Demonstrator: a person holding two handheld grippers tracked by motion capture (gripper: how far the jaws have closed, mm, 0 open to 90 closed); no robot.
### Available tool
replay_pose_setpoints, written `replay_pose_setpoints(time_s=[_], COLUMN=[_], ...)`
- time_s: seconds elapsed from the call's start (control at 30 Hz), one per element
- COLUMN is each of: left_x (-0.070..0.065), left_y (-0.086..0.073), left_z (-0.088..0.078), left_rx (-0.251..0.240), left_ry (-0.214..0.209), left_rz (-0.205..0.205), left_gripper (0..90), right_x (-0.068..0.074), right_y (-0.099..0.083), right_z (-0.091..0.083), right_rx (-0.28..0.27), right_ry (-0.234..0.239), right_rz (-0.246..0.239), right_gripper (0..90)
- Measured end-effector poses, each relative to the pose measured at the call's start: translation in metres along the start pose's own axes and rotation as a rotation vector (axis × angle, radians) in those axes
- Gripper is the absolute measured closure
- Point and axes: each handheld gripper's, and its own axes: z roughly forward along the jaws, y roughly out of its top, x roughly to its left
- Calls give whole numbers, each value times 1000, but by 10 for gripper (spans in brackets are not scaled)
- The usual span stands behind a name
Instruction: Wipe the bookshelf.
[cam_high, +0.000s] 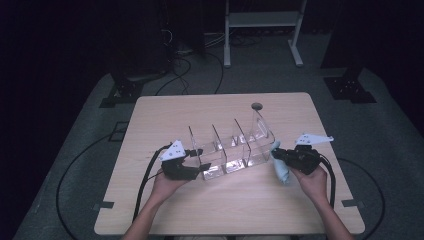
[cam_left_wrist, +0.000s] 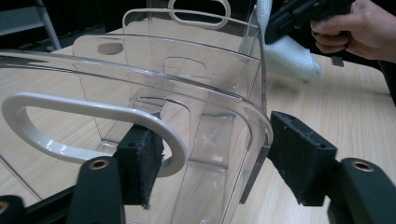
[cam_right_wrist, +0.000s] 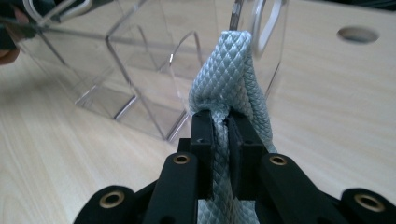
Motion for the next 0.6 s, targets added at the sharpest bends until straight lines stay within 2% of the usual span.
replay_pose_setpoints(time_s=[0.1,0.27,0.33,0.43,0.5,0.6], left_x=[0,-3,-5,-9,-11,-13], left_y=[0,1,1,0,-1,0], left_z=[0,-1,-2,-2,-3,-3], left_rx=[-2,2,1,0,0,5], left_ry=[0,-23,-38,-31,-26,-23], left_rz=[-1,1,3,7,11,4], left_gripper=[417,444,456,460,460,460], right_x=[-3,-11,-16,-21,-21,-17], right_y=[3,-8,-17,-24,-22,-13], right_z=[3,17,28,38,35,21], right_rx=[1,20,56,89,82,26], right_ry=[-13,-24,-27,-16,-18,-21], right_rz=[-7,30,57,83,78,60], right_gripper=[815,815,815,815,815,815])
